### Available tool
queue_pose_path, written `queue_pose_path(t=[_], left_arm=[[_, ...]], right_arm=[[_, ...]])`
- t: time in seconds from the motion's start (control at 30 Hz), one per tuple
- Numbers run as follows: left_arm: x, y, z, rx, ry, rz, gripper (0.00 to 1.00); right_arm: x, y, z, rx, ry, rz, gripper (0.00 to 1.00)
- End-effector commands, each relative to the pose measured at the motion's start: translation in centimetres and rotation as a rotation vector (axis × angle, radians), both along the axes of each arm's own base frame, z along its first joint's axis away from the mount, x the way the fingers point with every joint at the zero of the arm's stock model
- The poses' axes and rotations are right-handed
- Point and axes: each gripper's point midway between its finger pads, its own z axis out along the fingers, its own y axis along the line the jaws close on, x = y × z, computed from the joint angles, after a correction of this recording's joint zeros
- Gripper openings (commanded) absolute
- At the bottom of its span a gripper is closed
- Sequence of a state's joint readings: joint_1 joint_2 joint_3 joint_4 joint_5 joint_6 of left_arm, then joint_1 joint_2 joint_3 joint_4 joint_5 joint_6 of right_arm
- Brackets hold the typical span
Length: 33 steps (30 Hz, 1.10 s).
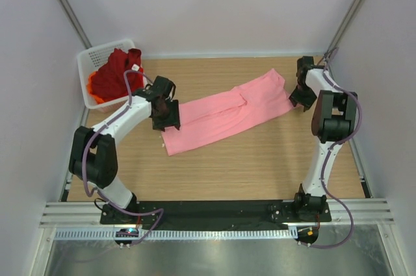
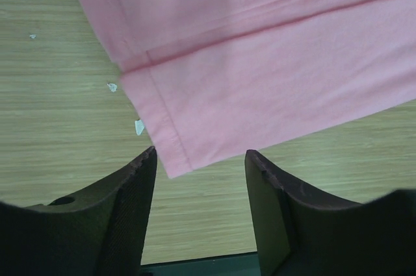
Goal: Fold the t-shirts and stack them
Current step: Fold the tshirt
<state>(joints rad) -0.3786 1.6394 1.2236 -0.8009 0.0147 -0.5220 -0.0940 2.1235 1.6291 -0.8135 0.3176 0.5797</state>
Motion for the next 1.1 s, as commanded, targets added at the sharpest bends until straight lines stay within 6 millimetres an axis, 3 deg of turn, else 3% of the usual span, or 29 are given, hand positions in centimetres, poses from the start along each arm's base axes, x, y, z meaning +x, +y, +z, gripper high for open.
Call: queue_pose_path(t=[0.0, 0.1, 0.2, 0.23, 0.27, 0.33, 0.43, 0.57, 0.77, 0.8, 0.83, 0.9, 0.97, 1.07], left_arm=[[1.2, 0.2, 2.6, 0.026, -0.083, -0.024, 0.59], [2.7, 0.0, 3.2, 0.041, -0.113, -0.051, 0.69], [3.9, -0.4, 2.4, 0.066, -0.082, -0.099, 0.77], [5.1, -0.9, 2.3, 0.072, -0.084, -0.109, 0.78], [5.6, -1.1, 2.2, 0.076, -0.084, -0.118, 0.79], [6.8, -1.6, 2.6, 0.080, -0.100, -0.134, 0.80], [7.3, -2.0, 2.6, 0.083, -0.083, -0.130, 0.79], [5.8, -2.8, 4.0, 0.050, -0.115, -0.127, 0.77], [3.0, -2.2, 3.2, 0.064, -0.101, -0.124, 0.78], [2.9, -2.1, 3.4, 0.071, -0.112, -0.132, 0.79], [3.1, -1.9, 3.3, 0.087, -0.118, -0.154, 0.79], [3.7, -1.5, 2.6, 0.136, -0.101, -0.171, 0.81], [3.9, -1.0, 2.0, 0.182, -0.069, -0.194, 0.81], [4.6, -1.4, 0.8, 0.205, -0.032, -0.224, 0.82]], right_arm=[[-0.2, -0.1, 3.9, -0.103, 0.043, 0.079, 0.55], [-0.3, 1.4, 7.0, -0.101, -0.023, 0.098, 0.71], [-0.8, 3.0, 8.7, -0.063, -0.054, 0.119, 0.75], [-0.6, 5.7, 9.2, -0.048, -0.065, 0.176, 0.76], [-0.5, 6.4, 9.4, -0.042, -0.070, 0.182, 0.83], [0.4, 8.7, 9.4, -0.004, -0.099, 0.199, 0.87], [1.8, 11.2, 8.2, 0.044, -0.099, 0.169, 0.89], [3.9, 13.6, 6.2, 0.082, -0.135, 0.082, 0.89], [5.5, 13.4, 2.2, 0.027, -0.139, 0.011, 0.90], [6.4, 13.1, 2.2, 0.007, -0.164, 0.017, 0.90], [6.7, 13.0, 0.7, -0.007, -0.140, 0.031, 0.90], [8.4, 13.0, 0.7, -0.031, -0.150, 0.089, 0.90], [9.0, 13.0, -1.4, -0.050, -0.104, 0.152, 0.90], [10.5, 13.5, -0.1, -0.046, -0.119, 0.195, 0.90]])
